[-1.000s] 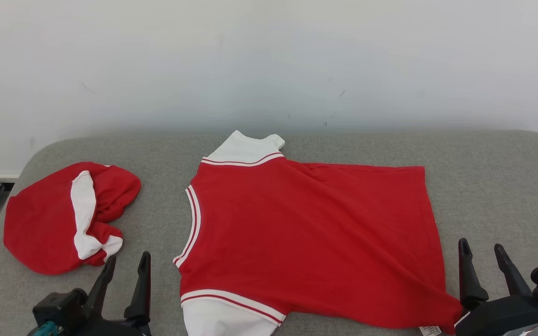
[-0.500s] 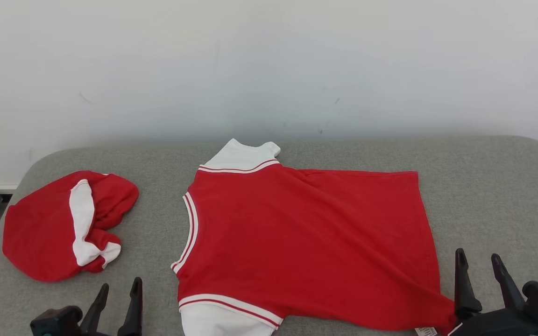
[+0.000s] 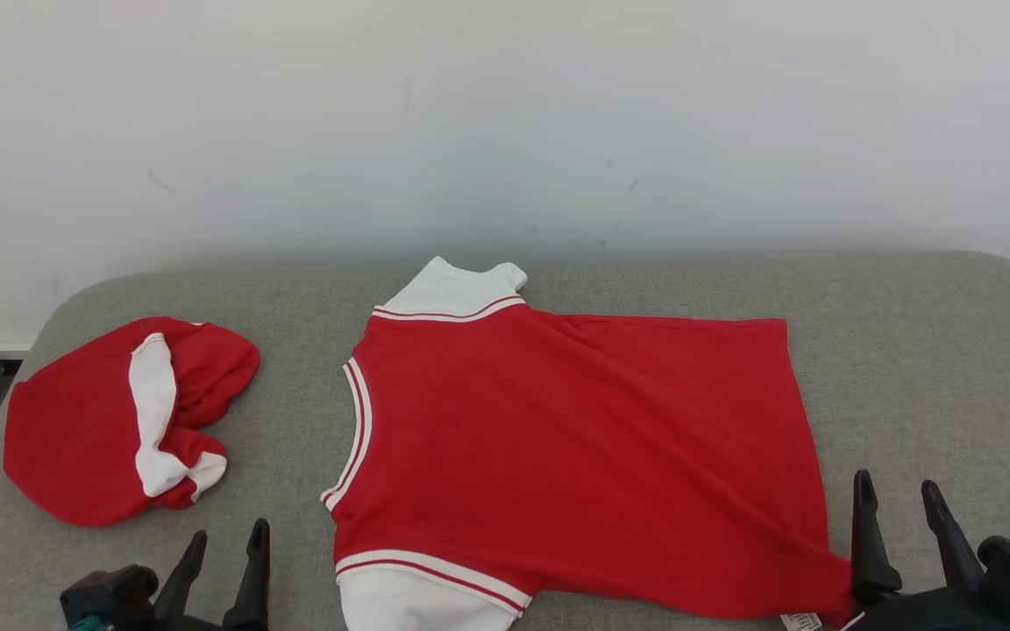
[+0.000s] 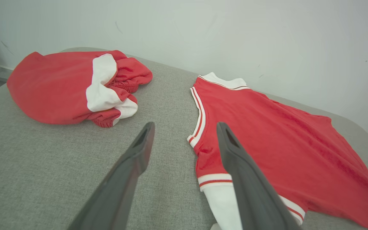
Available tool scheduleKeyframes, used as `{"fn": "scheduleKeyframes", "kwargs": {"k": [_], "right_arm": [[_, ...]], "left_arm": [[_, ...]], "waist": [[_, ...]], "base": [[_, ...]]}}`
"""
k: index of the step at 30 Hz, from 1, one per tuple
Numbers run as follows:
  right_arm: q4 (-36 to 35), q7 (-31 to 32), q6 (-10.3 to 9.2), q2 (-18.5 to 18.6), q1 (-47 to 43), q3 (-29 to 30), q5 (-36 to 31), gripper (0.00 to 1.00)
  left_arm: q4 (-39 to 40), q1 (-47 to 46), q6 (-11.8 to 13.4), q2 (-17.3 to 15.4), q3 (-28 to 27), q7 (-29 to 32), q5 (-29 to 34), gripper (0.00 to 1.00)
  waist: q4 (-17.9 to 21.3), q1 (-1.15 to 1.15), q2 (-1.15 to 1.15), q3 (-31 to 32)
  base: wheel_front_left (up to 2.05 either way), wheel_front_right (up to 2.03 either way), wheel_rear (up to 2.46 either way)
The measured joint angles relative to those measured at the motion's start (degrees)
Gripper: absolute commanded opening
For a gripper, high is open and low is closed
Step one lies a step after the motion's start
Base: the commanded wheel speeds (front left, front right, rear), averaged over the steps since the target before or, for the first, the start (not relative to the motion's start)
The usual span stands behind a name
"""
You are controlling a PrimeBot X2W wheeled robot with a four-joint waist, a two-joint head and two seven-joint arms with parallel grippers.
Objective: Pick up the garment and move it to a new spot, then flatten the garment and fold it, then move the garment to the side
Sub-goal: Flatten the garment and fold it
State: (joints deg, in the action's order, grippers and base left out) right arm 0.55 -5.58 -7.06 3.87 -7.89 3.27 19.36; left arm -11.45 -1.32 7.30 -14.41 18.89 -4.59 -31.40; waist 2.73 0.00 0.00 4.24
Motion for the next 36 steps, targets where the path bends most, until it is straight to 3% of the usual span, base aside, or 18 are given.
{"fn": "scheduleKeyframes", "kwargs": {"k": [25, 36], "right_arm": [[2.8, -0.8, 0.21, 0.1, 0.3, -0.9, -0.2, 1.0], [1.4, 12.9, 0.49, 4.2, -2.3, -2.6, -1.4, 1.0]], "left_arm": [[3.3, 0.8, 0.0, 1.6, -1.4, 6.9, 2.7, 1.0], [5.7, 4.4, -0.2, 0.6, 3.3, 19.5, 1.2, 1.0]], "waist": [[-0.4, 0.0, 0.0, -1.1], [-0.6, 0.0, 0.0, -1.0]], "base": [[0.0, 0.0, 0.0], [0.0, 0.0, 0.0]]}}
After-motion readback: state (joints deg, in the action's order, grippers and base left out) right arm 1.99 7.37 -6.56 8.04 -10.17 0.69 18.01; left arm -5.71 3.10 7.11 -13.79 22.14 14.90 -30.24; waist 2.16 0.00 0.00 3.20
